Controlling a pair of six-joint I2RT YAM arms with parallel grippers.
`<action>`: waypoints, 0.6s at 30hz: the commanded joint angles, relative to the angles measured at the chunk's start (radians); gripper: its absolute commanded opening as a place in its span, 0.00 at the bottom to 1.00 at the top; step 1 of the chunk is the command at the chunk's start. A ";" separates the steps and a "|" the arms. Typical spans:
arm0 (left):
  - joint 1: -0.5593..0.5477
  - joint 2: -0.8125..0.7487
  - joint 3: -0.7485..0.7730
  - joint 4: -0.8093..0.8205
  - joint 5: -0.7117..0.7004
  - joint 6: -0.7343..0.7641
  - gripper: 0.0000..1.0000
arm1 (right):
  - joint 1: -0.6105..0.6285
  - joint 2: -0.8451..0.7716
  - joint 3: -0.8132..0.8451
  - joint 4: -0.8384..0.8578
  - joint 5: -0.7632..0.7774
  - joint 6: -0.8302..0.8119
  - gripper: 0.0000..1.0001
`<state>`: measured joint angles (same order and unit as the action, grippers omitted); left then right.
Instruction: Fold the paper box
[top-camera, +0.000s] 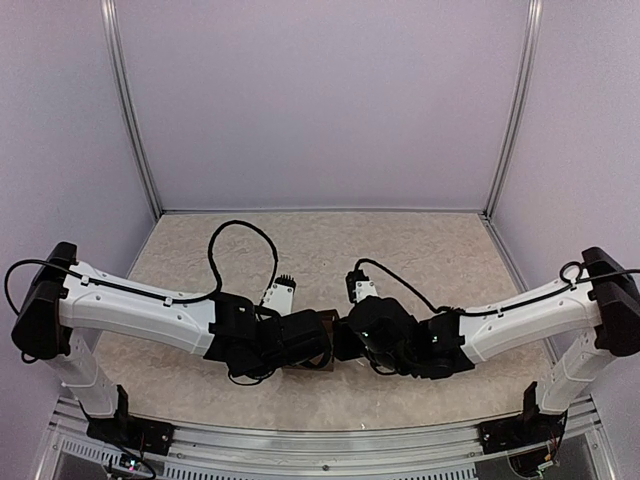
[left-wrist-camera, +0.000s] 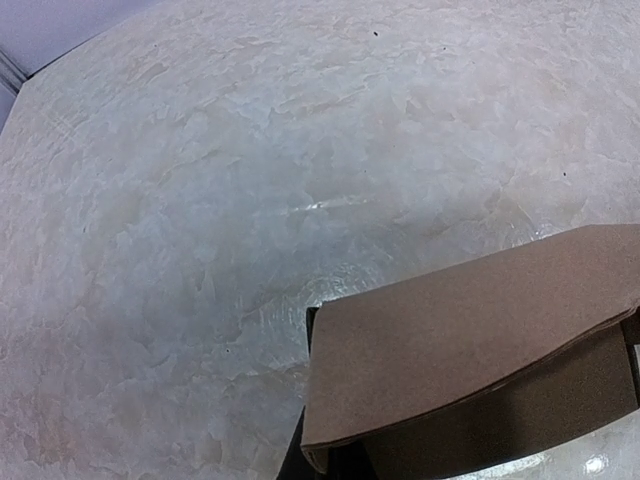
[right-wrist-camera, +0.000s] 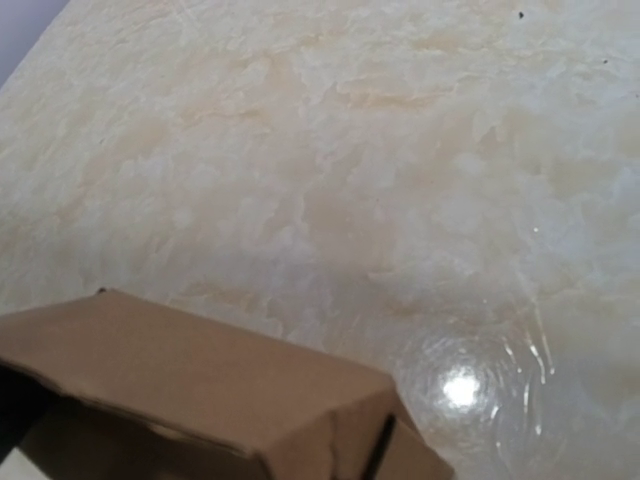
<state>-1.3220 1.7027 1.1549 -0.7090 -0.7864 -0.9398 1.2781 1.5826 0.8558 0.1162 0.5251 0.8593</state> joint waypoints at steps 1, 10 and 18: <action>-0.013 0.043 0.009 -0.026 0.105 0.001 0.00 | 0.036 0.076 0.013 -0.083 -0.078 -0.006 0.00; -0.014 0.044 0.008 -0.024 0.105 -0.006 0.00 | 0.061 0.115 0.018 -0.096 -0.067 -0.007 0.00; -0.014 0.038 0.003 -0.013 0.110 -0.008 0.00 | 0.069 0.149 0.014 -0.107 -0.063 0.004 0.00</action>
<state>-1.3220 1.7027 1.1576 -0.7376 -0.7937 -0.9466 1.3117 1.6508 0.8860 0.1238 0.6010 0.8566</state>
